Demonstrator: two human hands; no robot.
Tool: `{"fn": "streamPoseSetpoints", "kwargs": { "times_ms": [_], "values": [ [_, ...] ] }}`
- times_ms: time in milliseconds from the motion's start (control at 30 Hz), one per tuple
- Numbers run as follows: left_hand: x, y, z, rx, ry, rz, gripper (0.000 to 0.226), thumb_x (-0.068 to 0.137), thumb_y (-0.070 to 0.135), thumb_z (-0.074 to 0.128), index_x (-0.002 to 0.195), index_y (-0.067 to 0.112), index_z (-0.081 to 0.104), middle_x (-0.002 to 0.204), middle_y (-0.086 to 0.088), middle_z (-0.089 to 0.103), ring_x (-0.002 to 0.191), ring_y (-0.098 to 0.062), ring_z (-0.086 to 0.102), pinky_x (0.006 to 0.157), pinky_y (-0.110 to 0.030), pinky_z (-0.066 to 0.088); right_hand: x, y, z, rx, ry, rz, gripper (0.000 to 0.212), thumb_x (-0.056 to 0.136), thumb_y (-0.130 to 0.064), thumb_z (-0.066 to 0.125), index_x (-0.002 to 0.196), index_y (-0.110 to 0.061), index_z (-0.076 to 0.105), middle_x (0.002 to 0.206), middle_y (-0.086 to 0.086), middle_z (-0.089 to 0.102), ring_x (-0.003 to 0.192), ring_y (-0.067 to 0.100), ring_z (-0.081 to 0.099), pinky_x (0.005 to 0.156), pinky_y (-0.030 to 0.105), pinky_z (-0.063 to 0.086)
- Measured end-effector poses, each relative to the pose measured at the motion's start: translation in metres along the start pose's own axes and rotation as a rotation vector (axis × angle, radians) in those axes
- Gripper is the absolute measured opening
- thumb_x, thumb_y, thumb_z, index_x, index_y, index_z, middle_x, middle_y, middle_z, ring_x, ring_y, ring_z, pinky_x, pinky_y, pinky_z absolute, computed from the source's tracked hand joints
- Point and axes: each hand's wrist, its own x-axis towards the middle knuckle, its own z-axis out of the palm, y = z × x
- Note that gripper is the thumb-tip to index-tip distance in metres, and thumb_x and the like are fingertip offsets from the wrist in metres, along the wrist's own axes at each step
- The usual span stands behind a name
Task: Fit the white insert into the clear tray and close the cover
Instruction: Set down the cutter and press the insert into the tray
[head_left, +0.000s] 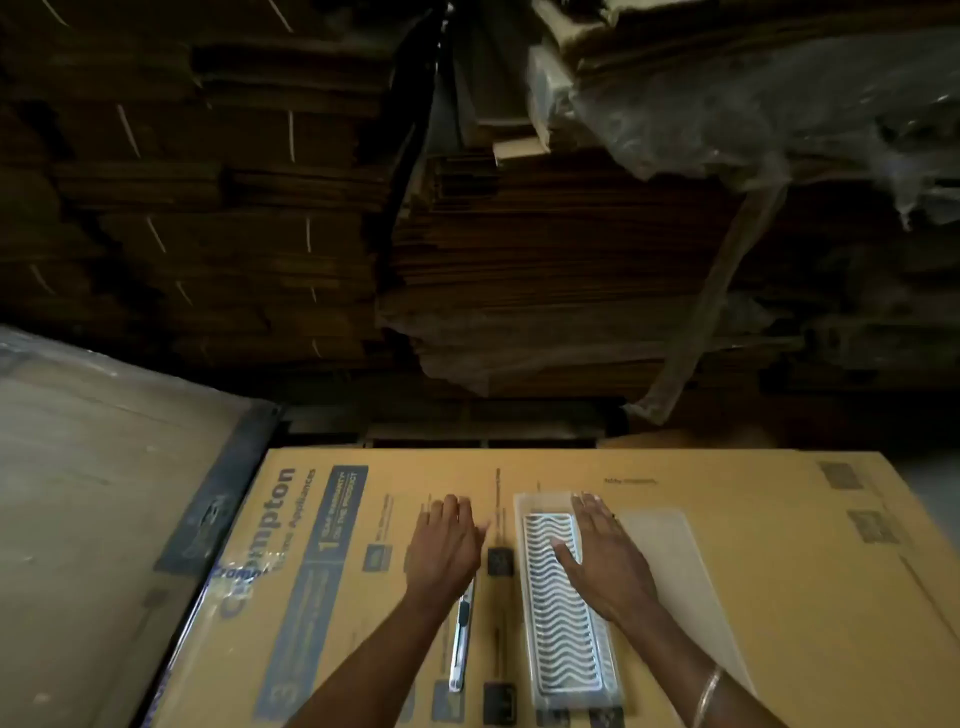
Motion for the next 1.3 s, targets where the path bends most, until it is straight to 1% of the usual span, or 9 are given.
{"fn": "streamPoseSetpoints", "kwargs": {
  "times_ms": [100,200,567,767,900,1000,1100,1167,1300],
  "values": [
    [-0.017,-0.002,0.028,0.044,-0.2,-0.053,0.035,0.102,0.021,0.039,0.125,0.007,0.061,0.122,-0.012,0.06,0.116,-0.032,0.054,0.094,-0.045,0.046,-0.001,0.003,0.001,0.007,0.017,0.005,0.077,0.098,-0.065,0.028,0.16,-0.022,0.013,0.168,-0.004,0.018,0.154,0.011,0.012,0.118,0.025,0.009],
    [-0.033,-0.002,0.052,0.044,-0.326,-0.161,0.038,0.104,0.023,0.037,0.13,0.006,0.058,0.127,-0.012,0.062,0.118,-0.03,0.06,0.093,-0.041,0.05,-0.003,0.004,0.0,0.008,-0.011,0.02,0.075,0.1,-0.062,0.029,0.161,-0.022,0.012,0.168,-0.004,0.016,0.154,0.011,0.011,0.12,0.025,0.01],
    [-0.046,0.012,0.068,-0.103,-0.382,-0.308,0.033,0.106,0.021,0.035,0.126,0.007,0.055,0.125,-0.008,0.064,0.114,-0.026,0.065,0.092,-0.037,0.053,-0.012,0.013,0.0,0.063,-0.057,0.086,0.068,0.102,-0.056,0.031,0.159,-0.021,0.021,0.166,-0.003,0.025,0.153,0.013,0.019,0.124,0.031,0.017],
    [-0.05,0.017,0.069,-0.195,-0.37,-0.327,0.036,0.108,0.02,0.03,0.14,0.005,0.038,0.13,-0.011,0.059,0.119,-0.029,0.062,0.096,-0.039,0.053,-0.019,0.017,-0.003,0.073,-0.03,0.113,0.067,0.103,-0.053,0.036,0.159,-0.02,0.023,0.165,-0.001,0.028,0.152,0.015,0.023,0.121,0.032,0.021],
    [-0.054,0.014,0.072,-0.298,-0.409,-0.328,0.027,0.108,0.019,0.034,0.13,0.007,0.045,0.13,-0.013,0.054,0.114,-0.031,0.063,0.094,-0.042,0.053,-0.018,0.018,-0.006,0.068,-0.027,0.117,0.067,0.103,-0.053,0.036,0.158,-0.018,0.023,0.164,0.001,0.029,0.152,0.016,0.023,0.122,0.032,0.021],
    [-0.052,0.006,0.073,-0.464,-0.406,-0.401,0.028,0.106,0.027,0.041,0.128,0.01,0.044,0.122,-0.016,0.059,0.104,-0.034,0.064,0.086,-0.043,0.051,-0.017,0.018,-0.007,0.074,-0.014,0.112,0.067,0.102,-0.053,0.037,0.158,-0.018,0.023,0.164,0.001,0.029,0.152,0.016,0.024,0.122,0.032,0.021],
    [-0.05,0.0,0.07,-0.677,-0.293,-0.392,0.031,0.107,0.033,0.043,0.127,0.01,0.046,0.093,-0.016,0.068,0.077,-0.03,0.062,0.068,-0.039,0.046,-0.017,0.018,-0.009,0.092,-0.014,0.119,0.067,0.102,-0.054,0.037,0.158,-0.02,0.023,0.164,-0.001,0.029,0.151,0.015,0.024,0.121,0.033,0.022],
    [-0.054,0.004,0.061,-0.904,-0.203,-0.368,0.035,0.105,0.042,0.04,0.122,0.014,0.052,0.08,-0.008,0.065,0.072,-0.029,0.062,0.067,-0.042,0.05,-0.016,0.018,-0.009,0.102,-0.016,0.12,0.067,0.102,-0.054,0.037,0.158,-0.02,0.023,0.164,-0.001,0.029,0.151,0.015,0.024,0.12,0.033,0.024],
    [-0.055,0.014,0.047,-1.311,-0.18,-0.417,0.043,0.103,0.046,0.037,0.124,0.013,0.054,0.083,-0.02,0.058,0.067,-0.032,0.056,0.062,-0.034,0.04,-0.015,0.017,-0.01,0.105,-0.012,0.11,0.067,0.102,-0.055,0.037,0.158,-0.02,0.024,0.164,-0.002,0.028,0.152,0.014,0.023,0.12,0.032,0.024]
  ]
}}
